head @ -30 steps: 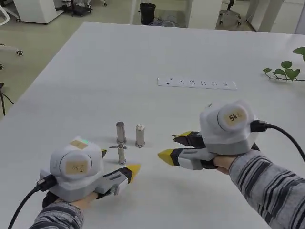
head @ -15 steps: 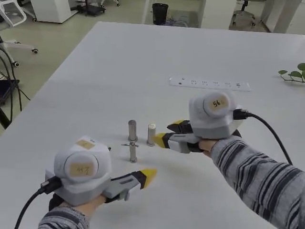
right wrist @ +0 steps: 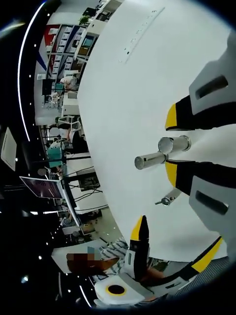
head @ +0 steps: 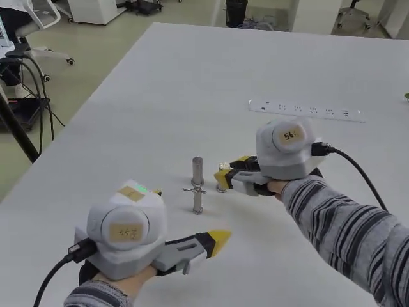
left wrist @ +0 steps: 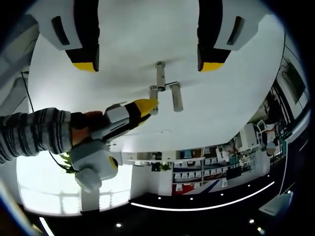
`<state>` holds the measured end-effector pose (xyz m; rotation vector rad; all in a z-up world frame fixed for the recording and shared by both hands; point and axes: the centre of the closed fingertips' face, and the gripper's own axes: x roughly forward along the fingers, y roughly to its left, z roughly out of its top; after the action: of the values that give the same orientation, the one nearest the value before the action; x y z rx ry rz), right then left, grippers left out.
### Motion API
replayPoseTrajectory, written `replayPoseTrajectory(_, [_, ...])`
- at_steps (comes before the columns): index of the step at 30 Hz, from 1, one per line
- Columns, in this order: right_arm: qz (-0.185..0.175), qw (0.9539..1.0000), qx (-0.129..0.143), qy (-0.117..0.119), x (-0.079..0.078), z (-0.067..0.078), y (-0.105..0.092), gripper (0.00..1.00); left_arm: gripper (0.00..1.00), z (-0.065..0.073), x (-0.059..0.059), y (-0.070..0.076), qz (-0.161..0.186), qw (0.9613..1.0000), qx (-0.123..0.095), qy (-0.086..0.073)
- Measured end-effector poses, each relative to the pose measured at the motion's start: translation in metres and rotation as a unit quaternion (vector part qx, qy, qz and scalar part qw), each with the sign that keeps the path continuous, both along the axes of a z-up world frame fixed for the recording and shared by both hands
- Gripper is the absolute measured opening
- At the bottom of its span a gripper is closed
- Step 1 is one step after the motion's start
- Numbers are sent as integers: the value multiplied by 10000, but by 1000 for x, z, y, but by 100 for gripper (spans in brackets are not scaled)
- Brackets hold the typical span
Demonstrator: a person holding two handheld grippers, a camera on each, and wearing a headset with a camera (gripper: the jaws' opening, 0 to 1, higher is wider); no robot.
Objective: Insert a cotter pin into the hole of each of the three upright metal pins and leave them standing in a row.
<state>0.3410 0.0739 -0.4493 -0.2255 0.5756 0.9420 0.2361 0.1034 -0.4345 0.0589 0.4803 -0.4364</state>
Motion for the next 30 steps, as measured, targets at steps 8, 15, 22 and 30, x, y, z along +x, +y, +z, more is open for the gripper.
replayPoseTrajectory(8, [-7, 10000, 9, 65, 5, -13, 7, 14, 81, 2, -1, 2, 42, 10000, -41, -12])
replayPoseTrajectory(15, [-13, 10000, 35, 8, 5, -15, 8, 10, 81, 2, -4, 3, 44, 10000, -26, 7])
replayPoseTrajectory(22, [-18, 9998, -142, -166, 4, -13, 5, 9, 80, 3, -6, 3, 6, 10000, 11, 5])
replayPoseTrajectory(30, [-27, 9987, -318, -409, -10, -2, -6, 9, 82, 4, -9, 2, -32, 10000, -15, 16])
